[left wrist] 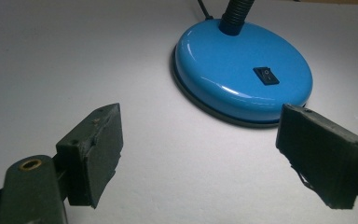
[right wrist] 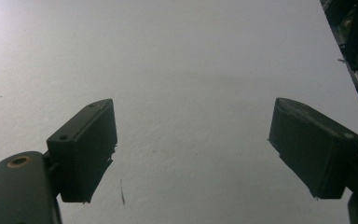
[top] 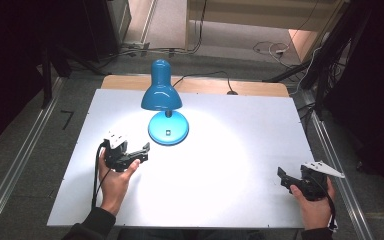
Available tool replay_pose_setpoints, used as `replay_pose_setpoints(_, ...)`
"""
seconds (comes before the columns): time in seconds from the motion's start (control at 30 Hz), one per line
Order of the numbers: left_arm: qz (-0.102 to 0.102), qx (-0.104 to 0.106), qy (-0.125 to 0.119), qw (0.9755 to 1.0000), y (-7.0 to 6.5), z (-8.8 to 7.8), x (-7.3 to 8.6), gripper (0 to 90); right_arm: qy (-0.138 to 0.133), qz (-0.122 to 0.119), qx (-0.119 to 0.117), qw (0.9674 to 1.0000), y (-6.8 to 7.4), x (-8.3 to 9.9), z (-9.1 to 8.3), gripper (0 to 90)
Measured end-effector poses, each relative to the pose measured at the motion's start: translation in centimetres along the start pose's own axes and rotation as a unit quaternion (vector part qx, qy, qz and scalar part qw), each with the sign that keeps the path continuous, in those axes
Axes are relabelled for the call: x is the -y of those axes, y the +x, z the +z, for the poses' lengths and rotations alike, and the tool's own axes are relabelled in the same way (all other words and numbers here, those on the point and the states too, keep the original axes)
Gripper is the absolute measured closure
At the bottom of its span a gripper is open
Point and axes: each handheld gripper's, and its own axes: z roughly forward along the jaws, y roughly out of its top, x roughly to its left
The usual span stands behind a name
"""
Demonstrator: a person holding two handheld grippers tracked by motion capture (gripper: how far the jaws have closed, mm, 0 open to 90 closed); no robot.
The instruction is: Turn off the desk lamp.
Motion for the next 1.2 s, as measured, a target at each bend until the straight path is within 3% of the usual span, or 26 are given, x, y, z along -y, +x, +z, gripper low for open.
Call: replay_pose_setpoints(1.2, 0.008, 0.011, 0.001, 0.9999, -1.5, 1.4, -0.7, 16.6, 0.001, 0.0, 0.0, 1.0, 0.0, 0.0, 0.0, 13.8)
